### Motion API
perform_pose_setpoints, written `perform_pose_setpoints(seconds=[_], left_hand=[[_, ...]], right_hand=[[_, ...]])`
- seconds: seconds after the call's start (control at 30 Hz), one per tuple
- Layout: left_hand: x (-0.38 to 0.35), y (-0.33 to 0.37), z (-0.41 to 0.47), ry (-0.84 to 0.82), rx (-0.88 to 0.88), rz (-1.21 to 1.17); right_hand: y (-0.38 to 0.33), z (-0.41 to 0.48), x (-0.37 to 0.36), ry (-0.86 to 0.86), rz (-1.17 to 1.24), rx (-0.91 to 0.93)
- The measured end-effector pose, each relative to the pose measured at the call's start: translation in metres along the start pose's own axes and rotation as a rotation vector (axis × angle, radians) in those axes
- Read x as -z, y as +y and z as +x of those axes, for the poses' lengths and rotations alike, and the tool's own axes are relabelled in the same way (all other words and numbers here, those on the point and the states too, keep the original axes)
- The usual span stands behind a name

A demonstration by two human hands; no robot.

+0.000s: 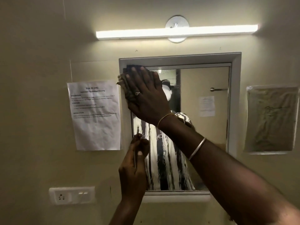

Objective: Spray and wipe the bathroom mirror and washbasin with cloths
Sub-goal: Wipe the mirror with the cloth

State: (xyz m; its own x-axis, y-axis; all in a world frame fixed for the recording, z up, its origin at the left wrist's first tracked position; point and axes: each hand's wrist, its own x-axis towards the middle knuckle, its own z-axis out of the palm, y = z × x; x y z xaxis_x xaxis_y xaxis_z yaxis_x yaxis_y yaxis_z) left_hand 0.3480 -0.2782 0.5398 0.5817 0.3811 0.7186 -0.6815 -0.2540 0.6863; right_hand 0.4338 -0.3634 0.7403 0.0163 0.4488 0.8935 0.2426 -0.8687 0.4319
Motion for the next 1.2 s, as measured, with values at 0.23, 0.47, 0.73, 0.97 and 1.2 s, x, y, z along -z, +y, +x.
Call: perform_pose_setpoints(seconds=[0.23,0.47,0.73,0.97,1.2], left_hand=[[-0.003,-0.004,-0.002,-0.003,-0.015,0.030],[-0.005,-0.007,-0.005,0.007,-0.013,0.023],[-0.008,-0.011,-0.006,0.018,0.017,-0.002],[0.004,-0.014,-0.005,-0.001,0.013,0.009],[0.015,-0.020,-0.005,-0.040,-0.015,0.013]], right_hand=[[0.053,-0.026,0.018,-0.044,-0.094,-0.042],[0.110,-0.066,0.036,-0.081,-0.155,-0.178],[0.148,-0.103,0.047,0.031,-0.127,-0.455],[0.113,-0.095,0.039,0.036,-0.066,-0.673],[0.043,-0.072,0.021,-0.035,0.004,-0.491]])
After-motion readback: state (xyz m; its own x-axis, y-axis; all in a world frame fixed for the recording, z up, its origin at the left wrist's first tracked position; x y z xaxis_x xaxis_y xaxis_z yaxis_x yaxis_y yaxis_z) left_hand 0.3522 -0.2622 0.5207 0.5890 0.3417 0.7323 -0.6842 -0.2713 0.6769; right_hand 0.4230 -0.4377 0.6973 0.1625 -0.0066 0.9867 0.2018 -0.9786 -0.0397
